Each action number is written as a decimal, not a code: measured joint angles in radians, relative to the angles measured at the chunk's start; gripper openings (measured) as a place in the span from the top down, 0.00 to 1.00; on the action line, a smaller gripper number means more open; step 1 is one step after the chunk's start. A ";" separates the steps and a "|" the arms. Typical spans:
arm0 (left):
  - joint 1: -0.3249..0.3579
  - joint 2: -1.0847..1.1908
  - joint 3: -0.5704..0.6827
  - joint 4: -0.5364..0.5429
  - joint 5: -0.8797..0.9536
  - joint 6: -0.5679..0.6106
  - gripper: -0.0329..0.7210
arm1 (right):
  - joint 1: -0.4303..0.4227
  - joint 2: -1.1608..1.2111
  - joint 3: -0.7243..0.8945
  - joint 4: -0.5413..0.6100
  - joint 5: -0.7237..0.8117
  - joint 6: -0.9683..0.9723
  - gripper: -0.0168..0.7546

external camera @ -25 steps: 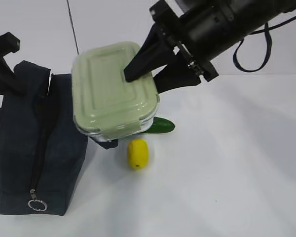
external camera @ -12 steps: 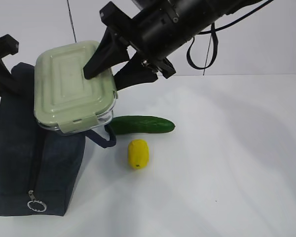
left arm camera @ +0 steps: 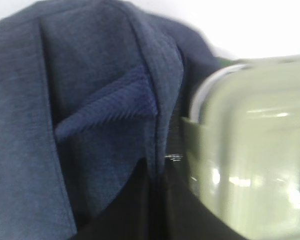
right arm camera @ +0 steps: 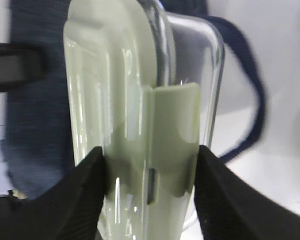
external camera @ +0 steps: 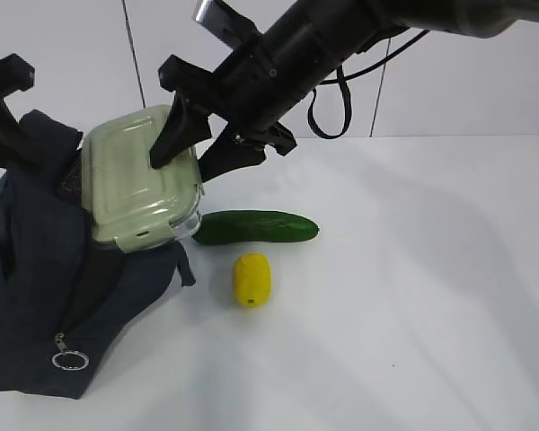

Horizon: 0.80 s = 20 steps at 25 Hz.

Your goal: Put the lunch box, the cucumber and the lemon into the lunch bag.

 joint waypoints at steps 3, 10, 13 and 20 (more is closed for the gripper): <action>0.000 0.000 -0.033 -0.005 0.004 0.000 0.96 | 0.002 0.026 -0.016 -0.049 0.000 0.011 0.45; -0.034 0.000 -0.061 -0.020 0.001 0.000 0.96 | 0.040 0.042 -0.033 -0.066 -0.044 0.013 0.45; -0.065 0.000 -0.061 -0.029 -0.013 -0.002 0.96 | 0.061 0.044 -0.033 -0.058 -0.067 0.013 0.45; -0.089 0.000 -0.061 -0.067 -0.048 -0.004 0.96 | 0.090 0.048 -0.033 -0.047 -0.116 0.015 0.45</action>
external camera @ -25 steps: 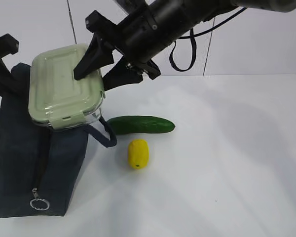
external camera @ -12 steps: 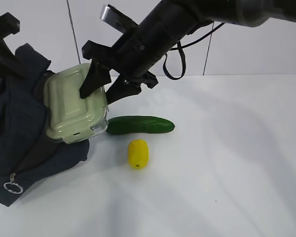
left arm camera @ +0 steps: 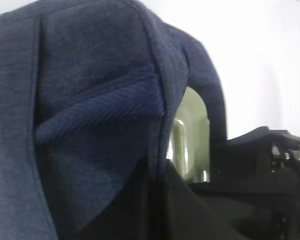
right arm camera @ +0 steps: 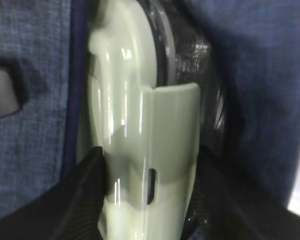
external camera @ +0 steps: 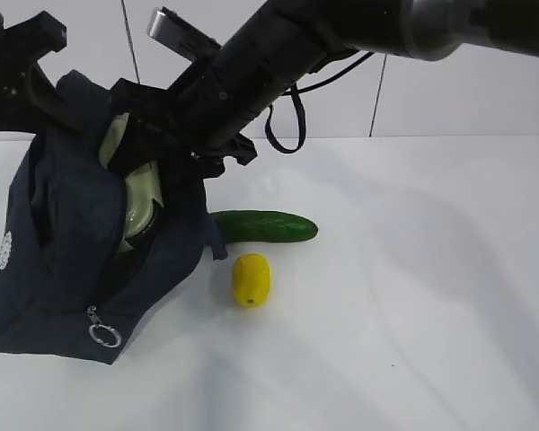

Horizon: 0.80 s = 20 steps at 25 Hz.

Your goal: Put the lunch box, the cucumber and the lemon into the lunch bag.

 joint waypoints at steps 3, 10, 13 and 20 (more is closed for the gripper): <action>0.000 0.000 0.000 -0.004 -0.002 0.000 0.96 | 0.005 0.000 0.000 0.005 -0.006 -0.019 0.45; 0.000 0.000 0.000 -0.024 -0.010 0.000 0.96 | 0.008 0.001 0.000 0.013 -0.017 -0.032 0.45; -0.006 0.000 0.000 -0.026 -0.014 0.000 0.96 | 0.009 0.001 0.000 0.014 -0.017 -0.034 0.45; -0.028 -0.002 0.000 -0.044 -0.035 0.000 0.96 | 0.009 0.003 0.000 0.025 -0.019 -0.034 0.45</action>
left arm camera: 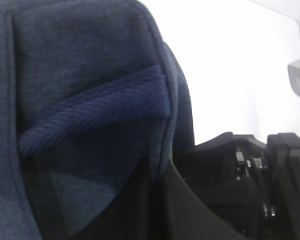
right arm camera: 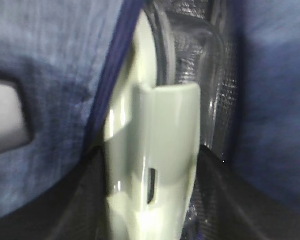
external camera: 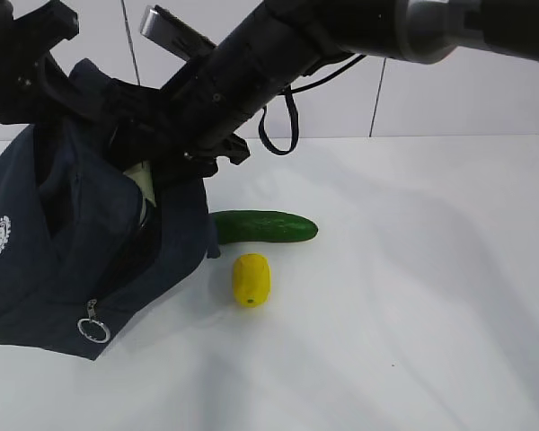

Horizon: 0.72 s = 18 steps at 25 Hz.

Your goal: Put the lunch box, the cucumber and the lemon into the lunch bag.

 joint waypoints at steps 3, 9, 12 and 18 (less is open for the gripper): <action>0.000 0.000 0.000 -0.009 -0.002 0.000 0.96 | 0.003 0.002 0.000 0.000 -0.002 -0.002 0.45; 0.000 0.000 0.000 -0.031 -0.009 0.000 0.96 | 0.025 0.012 0.000 0.005 -0.016 -0.002 0.43; 0.000 0.000 0.000 -0.031 -0.013 0.000 0.96 | 0.026 0.016 -0.002 0.032 -0.028 -0.002 0.40; 0.000 0.000 0.002 -0.007 -0.001 0.000 0.96 | 0.026 0.016 -0.002 0.056 -0.027 -0.022 0.36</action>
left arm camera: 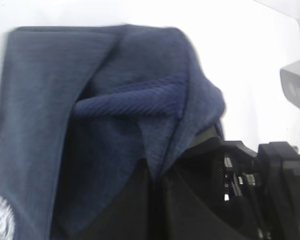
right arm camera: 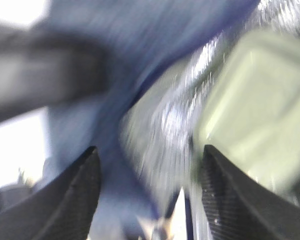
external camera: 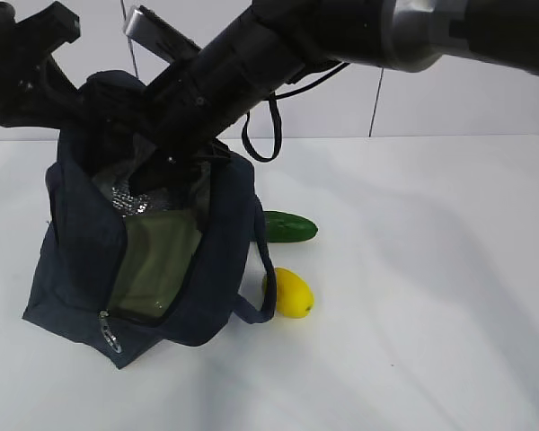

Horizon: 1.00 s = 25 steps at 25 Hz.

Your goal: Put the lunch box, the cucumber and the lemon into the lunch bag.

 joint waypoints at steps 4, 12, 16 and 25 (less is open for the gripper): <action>-0.002 0.000 0.000 0.025 0.007 0.000 0.96 | -0.009 0.000 -0.015 0.001 0.064 -0.002 0.35; 0.027 0.000 0.000 0.109 0.014 0.000 0.96 | -0.057 0.000 -0.142 -0.024 0.257 -0.006 0.37; 0.033 0.000 0.000 0.157 0.018 -0.001 0.96 | -0.071 -0.013 -0.202 -0.201 0.264 -0.006 0.38; 0.043 0.000 0.000 0.289 0.033 -0.001 0.96 | -0.073 -0.045 -0.208 -0.600 0.282 -0.006 0.38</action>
